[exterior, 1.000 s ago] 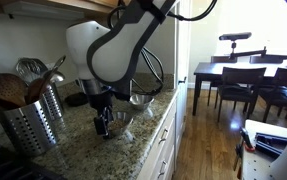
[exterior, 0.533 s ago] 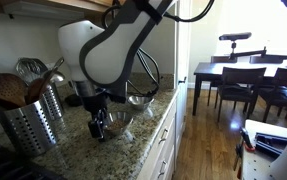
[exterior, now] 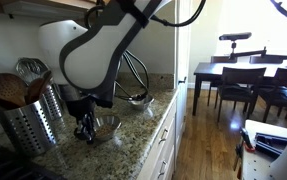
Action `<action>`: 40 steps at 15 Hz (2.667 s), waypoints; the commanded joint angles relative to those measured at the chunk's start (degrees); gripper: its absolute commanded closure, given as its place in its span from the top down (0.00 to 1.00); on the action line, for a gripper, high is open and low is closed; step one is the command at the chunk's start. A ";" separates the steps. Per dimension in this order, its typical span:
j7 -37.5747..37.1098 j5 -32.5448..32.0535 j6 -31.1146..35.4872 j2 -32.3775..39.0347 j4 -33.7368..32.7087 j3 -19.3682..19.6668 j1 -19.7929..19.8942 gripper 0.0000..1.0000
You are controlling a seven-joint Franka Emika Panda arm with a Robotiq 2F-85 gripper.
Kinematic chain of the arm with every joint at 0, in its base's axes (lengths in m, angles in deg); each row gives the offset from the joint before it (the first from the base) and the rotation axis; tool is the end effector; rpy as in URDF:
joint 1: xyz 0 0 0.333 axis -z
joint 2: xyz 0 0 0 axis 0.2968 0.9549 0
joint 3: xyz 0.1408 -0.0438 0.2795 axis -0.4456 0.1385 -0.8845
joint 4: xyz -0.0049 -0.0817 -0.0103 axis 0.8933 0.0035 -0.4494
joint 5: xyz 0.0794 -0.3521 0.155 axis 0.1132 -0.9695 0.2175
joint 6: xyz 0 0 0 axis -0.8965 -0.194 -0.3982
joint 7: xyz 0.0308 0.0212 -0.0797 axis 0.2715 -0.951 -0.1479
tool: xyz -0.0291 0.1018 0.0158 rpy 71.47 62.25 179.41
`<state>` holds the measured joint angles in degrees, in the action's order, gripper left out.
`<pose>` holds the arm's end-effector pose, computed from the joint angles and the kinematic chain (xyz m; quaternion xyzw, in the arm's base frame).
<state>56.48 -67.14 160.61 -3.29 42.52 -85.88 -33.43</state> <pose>0.5623 0.2847 0.2759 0.9255 0.3735 0.0402 0.0472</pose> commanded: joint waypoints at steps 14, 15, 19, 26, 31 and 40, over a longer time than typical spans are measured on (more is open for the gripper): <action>-2.99 -3.39 -1.54 -0.45 -0.85 3.11 -1.27 0.09; -3.42 -3.65 -1.65 -0.60 -0.71 3.31 -1.27 0.08; -5.37 -4.01 -1.84 -1.09 -0.06 3.80 -1.40 0.09; -11.29 -4.34 -2.86 -1.47 0.32 4.15 -2.73 0.09; -16.01 -4.58 -4.19 -1.48 0.35 3.95 -3.86 0.09; -22.74 -4.92 -5.65 -2.62 1.31 4.01 -5.57 0.08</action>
<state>37.58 -71.20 156.26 -3.57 40.87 -82.86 -37.46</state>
